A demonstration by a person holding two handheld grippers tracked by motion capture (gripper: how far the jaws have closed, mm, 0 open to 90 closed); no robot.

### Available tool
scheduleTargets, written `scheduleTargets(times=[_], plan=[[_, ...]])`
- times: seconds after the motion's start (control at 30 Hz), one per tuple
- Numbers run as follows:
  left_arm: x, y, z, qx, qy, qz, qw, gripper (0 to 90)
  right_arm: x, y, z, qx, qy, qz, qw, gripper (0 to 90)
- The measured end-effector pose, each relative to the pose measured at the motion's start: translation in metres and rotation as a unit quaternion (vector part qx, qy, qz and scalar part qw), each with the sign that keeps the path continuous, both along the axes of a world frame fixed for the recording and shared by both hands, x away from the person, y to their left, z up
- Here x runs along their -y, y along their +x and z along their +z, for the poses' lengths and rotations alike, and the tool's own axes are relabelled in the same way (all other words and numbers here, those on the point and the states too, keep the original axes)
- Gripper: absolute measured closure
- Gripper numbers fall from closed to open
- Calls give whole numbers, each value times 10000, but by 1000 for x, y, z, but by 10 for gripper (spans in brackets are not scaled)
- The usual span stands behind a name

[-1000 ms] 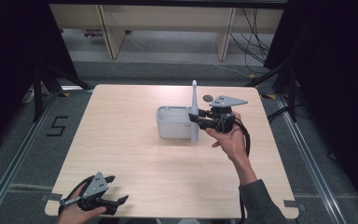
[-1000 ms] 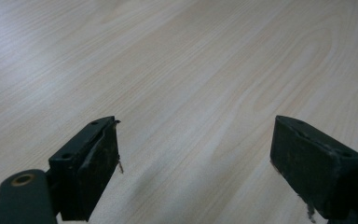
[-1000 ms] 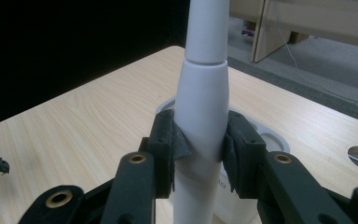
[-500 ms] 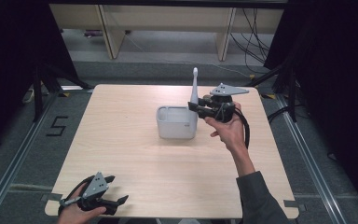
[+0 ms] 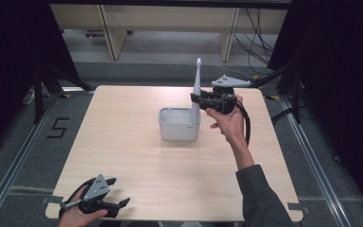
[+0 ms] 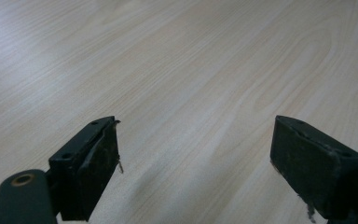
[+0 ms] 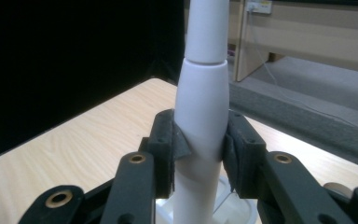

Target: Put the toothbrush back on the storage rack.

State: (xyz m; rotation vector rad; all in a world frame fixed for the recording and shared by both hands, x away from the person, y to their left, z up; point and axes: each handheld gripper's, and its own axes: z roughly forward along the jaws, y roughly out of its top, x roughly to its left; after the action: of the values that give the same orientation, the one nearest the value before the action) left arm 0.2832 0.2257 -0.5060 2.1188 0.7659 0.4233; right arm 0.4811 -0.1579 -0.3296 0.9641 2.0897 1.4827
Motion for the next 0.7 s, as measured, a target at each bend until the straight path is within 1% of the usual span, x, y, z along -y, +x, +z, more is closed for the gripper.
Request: scheduleTargets(times=[0.03,0.07,0.1,0.13,0.17,0.2,0.23,0.27,0.3,0.37,0.4,0.43,0.47,0.5,0.57,0.6,0.63,0.67,0.7], plan=[[0,0,0,-1,1,2,10000,147,0,3,0,-30,-8,-42,10000,670],[0,0,0,1,1,-2,10000,147,-1,4,-1,-46,41,-88,9999,670],[0,0,0,3,-3,-5,10000,147,0,8,-2,-26,1,-81,10000,670],[0,0,0,3,-3,-5,10000,147,0,9,-3,-120,63,-100,9999,670],[0,0,0,4,1,-5,10000,147,0,11,-4,-93,2,-92,9999,670],[-2,1,1,34,117,-12,9999,147,1,13,-5,-15,-58,-153,9999,669],[0,0,0,21,10,0,10000,147,0,15,-6,-71,-5,-152,9999,670],[-1,1,1,30,101,-2,9999,147,1,17,-8,-41,-46,-184,9998,670],[-2,1,1,55,135,-27,9999,147,-1,18,-9,-164,8,-215,9996,669],[-2,1,1,65,145,-33,9999,147,-1,21,-11,-134,6,-221,9997,669],[-2,1,1,60,145,-34,9999,147,-1,23,-12,-76,-29,-244,9997,669],[-2,1,1,58,142,-36,9999,147,-2,24,-13,-146,-28,-221,9996,669],[-2,1,1,58,142,-36,9999,147,-2,26,-14,-91,-59,-240,9997,669],[-2,1,1,54,134,-27,9999,147,-3,26,-16,-185,17,-260,9995,669],[-2,1,1,59,143,-35,9999,147,-3,29,-18,-136,-35,-314,9994,669],[-2,1,1,60,144,-41,9999,147,-3,30,-19,-159,-20,-354,9992,669],[-2,1,1,53,137,-35,9999,147,-4,31,-20,-267,38,-384,9989,669],[-2,1,1,56,139,-38,9999,147,-3,33,-22,-151,-3,-364,9992,669],[-2,1,2,63,164,-57,9998,147,-4,33,-23,-258,50,-409,9988,669]])
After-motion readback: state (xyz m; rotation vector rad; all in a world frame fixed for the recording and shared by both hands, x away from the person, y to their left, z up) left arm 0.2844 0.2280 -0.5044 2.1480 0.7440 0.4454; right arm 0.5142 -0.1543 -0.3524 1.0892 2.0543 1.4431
